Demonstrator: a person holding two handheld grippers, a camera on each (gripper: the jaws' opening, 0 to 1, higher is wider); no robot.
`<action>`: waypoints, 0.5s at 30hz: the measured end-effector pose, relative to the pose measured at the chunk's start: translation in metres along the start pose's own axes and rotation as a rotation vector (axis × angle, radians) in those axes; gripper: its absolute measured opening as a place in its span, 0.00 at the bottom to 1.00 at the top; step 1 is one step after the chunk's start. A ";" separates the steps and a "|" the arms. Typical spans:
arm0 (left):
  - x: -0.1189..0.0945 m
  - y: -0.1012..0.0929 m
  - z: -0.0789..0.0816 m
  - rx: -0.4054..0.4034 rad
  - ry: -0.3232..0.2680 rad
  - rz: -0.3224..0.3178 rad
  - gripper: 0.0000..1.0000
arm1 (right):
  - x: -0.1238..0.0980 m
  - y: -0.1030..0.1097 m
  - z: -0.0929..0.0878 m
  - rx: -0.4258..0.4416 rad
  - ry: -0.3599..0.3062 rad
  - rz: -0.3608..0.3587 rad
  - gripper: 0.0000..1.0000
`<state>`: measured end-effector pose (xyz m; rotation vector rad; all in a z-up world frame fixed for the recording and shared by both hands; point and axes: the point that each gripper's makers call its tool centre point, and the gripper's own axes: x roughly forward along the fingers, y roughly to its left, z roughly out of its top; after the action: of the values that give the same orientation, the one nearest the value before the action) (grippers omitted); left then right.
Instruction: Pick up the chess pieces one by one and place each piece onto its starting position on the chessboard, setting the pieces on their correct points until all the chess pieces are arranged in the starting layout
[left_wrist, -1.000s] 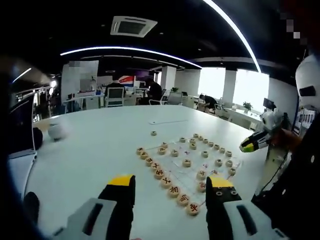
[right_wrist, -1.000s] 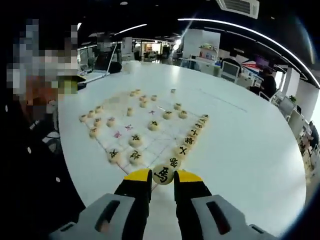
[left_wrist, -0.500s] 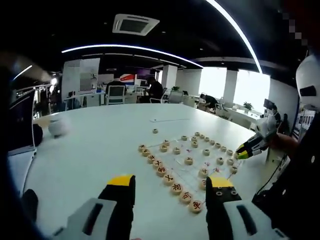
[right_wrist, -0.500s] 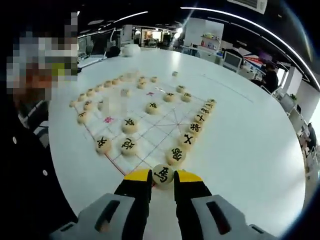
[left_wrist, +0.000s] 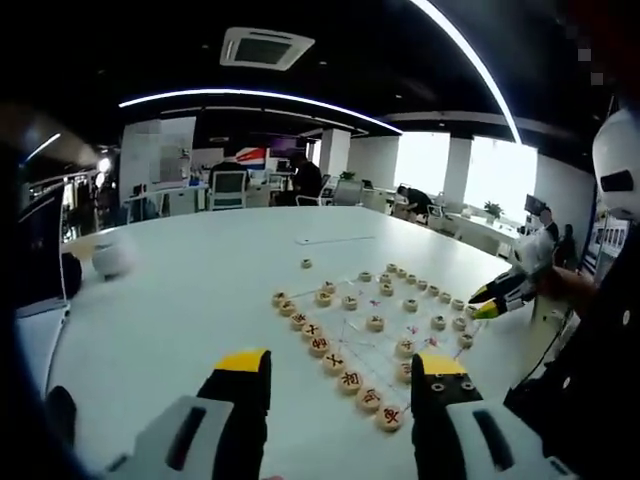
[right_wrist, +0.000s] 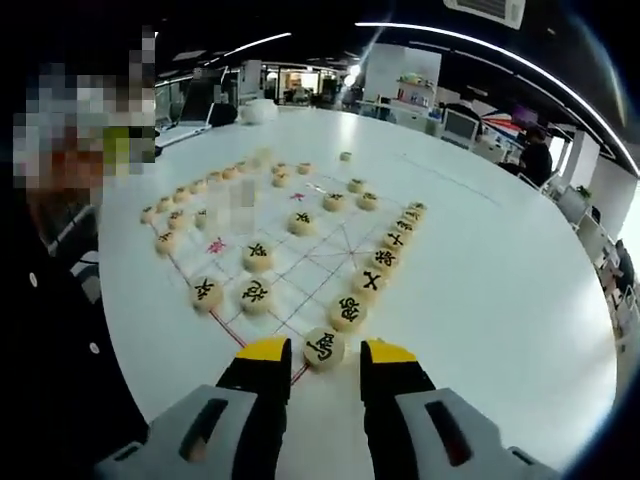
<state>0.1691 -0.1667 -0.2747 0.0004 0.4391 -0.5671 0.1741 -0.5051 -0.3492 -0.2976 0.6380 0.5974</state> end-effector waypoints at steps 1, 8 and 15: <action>0.001 -0.001 0.001 0.003 0.001 -0.002 0.57 | -0.005 -0.005 0.003 0.007 -0.028 -0.009 0.30; 0.009 -0.007 0.008 0.024 0.004 -0.019 0.57 | -0.050 -0.031 0.027 0.050 -0.287 -0.107 0.39; 0.016 -0.018 0.016 0.047 0.003 -0.042 0.58 | -0.084 -0.043 0.026 0.158 -0.420 -0.151 0.43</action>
<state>0.1782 -0.1919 -0.2645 0.0372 0.4297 -0.6188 0.1580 -0.5638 -0.2724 -0.0660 0.2521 0.4430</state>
